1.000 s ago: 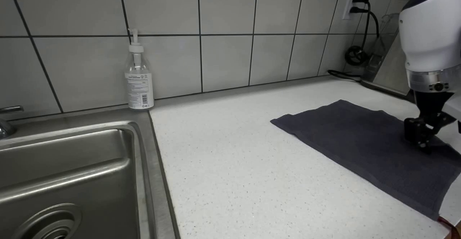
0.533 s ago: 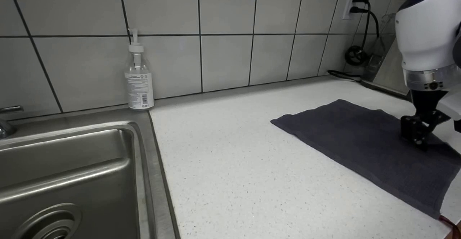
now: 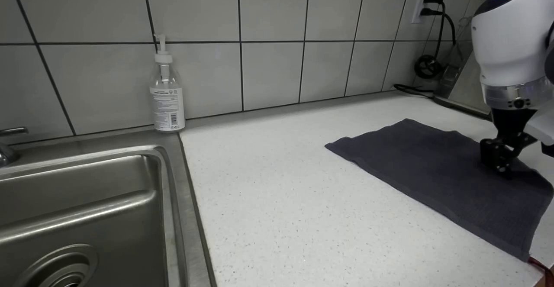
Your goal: Fold the grey towel into a triangle twice.
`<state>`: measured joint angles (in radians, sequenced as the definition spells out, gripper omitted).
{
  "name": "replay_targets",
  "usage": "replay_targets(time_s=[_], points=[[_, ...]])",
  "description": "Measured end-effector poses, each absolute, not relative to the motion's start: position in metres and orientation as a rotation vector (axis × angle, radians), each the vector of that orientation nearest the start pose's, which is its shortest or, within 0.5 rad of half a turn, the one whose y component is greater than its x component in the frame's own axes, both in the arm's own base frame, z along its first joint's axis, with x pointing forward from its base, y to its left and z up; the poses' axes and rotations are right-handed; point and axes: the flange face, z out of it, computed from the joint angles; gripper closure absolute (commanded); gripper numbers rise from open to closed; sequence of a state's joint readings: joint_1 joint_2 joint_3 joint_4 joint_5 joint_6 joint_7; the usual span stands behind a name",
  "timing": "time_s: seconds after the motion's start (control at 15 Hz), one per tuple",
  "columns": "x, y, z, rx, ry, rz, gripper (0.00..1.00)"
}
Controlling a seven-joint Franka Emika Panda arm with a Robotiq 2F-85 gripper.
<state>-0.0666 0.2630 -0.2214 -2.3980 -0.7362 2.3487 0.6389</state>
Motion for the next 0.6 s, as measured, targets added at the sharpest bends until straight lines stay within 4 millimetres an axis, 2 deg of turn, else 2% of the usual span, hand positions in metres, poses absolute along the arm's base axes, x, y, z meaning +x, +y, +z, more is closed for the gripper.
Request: replay_targets(time_s=[0.47,0.53,0.6], points=[[0.4444,-0.1471,0.1910,2.543,-0.361,-0.274,0.01],[0.4443,-0.1471,0.1909,2.541,-0.355,-0.273,0.25],[0.4442,-0.1471,0.1908,2.538,-0.349,-0.271,0.25]])
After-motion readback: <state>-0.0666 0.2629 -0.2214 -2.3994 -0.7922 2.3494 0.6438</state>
